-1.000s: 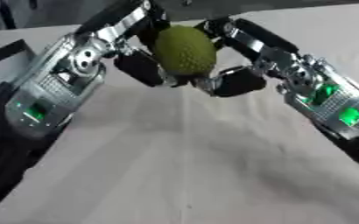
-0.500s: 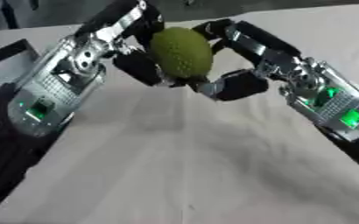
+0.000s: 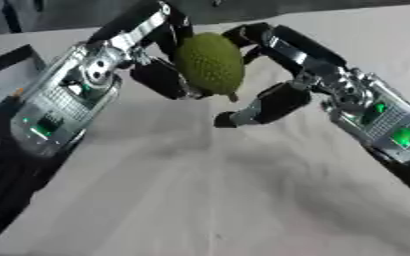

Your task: Pick up the objects with one hand, pass them to the other hand, and then place them into the box on the other side of the table.

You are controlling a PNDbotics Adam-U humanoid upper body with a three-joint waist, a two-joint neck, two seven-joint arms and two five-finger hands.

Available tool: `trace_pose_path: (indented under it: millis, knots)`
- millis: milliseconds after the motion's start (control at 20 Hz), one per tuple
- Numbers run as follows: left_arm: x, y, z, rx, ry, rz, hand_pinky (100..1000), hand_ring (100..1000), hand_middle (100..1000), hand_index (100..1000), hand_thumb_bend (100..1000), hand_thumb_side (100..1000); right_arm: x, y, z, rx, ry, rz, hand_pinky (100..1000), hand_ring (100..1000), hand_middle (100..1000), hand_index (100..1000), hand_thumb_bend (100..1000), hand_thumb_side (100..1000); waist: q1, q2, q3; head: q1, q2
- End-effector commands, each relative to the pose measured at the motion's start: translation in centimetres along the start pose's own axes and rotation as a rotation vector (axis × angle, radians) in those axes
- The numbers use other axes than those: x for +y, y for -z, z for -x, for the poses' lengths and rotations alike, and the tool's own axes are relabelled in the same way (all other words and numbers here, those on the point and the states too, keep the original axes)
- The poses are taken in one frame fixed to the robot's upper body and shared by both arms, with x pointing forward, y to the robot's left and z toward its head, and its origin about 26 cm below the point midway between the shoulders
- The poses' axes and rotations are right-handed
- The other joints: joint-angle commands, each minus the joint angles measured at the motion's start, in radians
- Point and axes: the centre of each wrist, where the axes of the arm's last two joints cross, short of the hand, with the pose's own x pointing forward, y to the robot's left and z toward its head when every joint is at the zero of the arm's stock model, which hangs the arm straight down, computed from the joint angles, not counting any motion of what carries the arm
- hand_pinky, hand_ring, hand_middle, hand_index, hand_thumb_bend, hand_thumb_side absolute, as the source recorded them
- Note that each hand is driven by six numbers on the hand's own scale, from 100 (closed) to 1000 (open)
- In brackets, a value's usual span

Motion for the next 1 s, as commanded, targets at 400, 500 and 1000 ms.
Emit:
trace_pose_path:
  millis: [400,500,1000]
  knots:
    - [3.8,-2.1,1.6,0.018,-0.02,-0.096,599,360,316,325,645,100,-1.2,-0.4,0.0,0.02,-0.02,0.06,750,858,722,840,736,193,0.01,-0.06,-0.004,-0.001,-0.004]
    - [4.2,-2.5,1.9,0.015,-0.037,-0.113,596,351,305,310,647,100,-1.2,-0.4,0.2,0.029,-0.018,0.068,750,858,722,840,735,192,0.01,-0.061,-0.004,-0.004,-0.004]
    - [7.6,-5.6,5.9,0.113,-0.057,-0.231,598,352,310,318,652,100,-1.2,-0.7,0.5,0.05,-0.029,0.078,751,860,725,841,729,197,0.01,-0.062,-0.001,0.019,0.002]
